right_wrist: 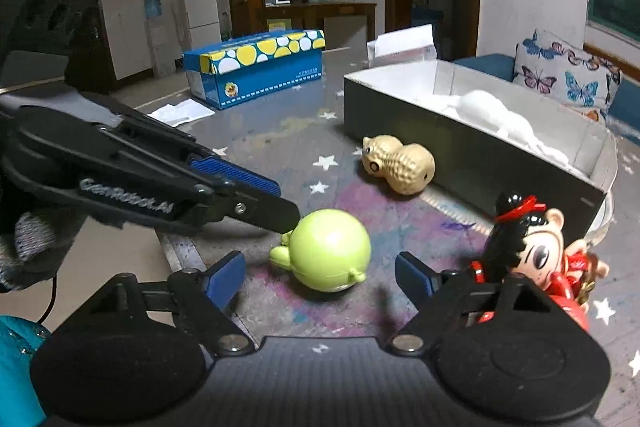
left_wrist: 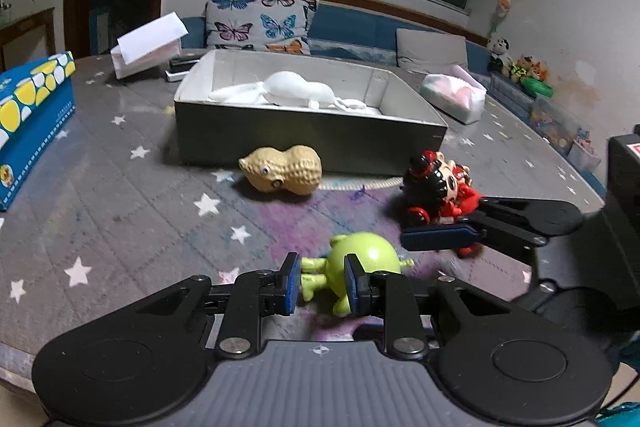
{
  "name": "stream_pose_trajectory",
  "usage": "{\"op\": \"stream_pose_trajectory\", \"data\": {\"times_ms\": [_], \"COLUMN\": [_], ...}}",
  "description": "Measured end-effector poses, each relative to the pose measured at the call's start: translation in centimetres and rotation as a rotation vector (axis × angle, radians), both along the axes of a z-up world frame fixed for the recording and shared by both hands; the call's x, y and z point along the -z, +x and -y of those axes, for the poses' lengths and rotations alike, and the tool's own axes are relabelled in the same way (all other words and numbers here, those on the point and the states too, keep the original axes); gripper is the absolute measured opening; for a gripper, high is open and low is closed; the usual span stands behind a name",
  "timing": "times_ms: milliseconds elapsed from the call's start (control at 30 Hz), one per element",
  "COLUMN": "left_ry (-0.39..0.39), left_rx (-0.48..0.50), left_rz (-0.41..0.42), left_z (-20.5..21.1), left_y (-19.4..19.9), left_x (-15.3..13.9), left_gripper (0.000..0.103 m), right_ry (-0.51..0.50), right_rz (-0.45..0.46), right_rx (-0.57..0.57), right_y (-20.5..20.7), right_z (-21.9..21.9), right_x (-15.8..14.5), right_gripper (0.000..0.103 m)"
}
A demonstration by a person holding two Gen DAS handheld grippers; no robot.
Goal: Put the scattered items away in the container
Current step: 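Close the right tool on the green toy while the left tool clamps its top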
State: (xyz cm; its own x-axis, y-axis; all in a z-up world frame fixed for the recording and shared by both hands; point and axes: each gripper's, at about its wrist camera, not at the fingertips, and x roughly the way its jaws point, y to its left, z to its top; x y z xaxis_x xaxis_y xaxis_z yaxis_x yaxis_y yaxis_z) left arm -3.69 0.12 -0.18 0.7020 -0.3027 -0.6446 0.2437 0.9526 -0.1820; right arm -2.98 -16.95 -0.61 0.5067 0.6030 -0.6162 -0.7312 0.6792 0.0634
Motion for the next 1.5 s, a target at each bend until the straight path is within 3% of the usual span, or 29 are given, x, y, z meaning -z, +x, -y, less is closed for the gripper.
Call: {"op": "stream_pose_trajectory", "data": {"times_ms": [400,600,900,1100,1500], "left_ry": [-0.088,-0.106,-0.113,-0.190,-0.303], "left_rx": [0.018,0.059,0.073,0.046,0.009], "left_rz": [-0.032,-0.032,-0.050,-0.084,-0.135], "left_z": [-0.6,-0.2,0.1,-1.0,-3.0], "left_y": [0.6,0.6,1.4,2.3,2.8], "left_x": [0.1,-0.2,0.1,0.3,0.9], "left_gripper": [0.026,0.026,0.030,0.031,0.032], "right_ry": [0.041,0.046,0.073,0.095,0.074], "right_rz": [-0.043,-0.065,-0.097,-0.129,-0.108], "right_rx": [0.003,0.002,0.021,0.030,0.023], "right_y": [0.7,1.2,1.6,2.1,1.7], "right_z": [-0.3,-0.3,-0.1,0.1,-0.2], "right_x": [0.1,0.3,0.7,0.7,0.9], "right_gripper": [0.072,0.061,0.060,0.059,0.059]}}
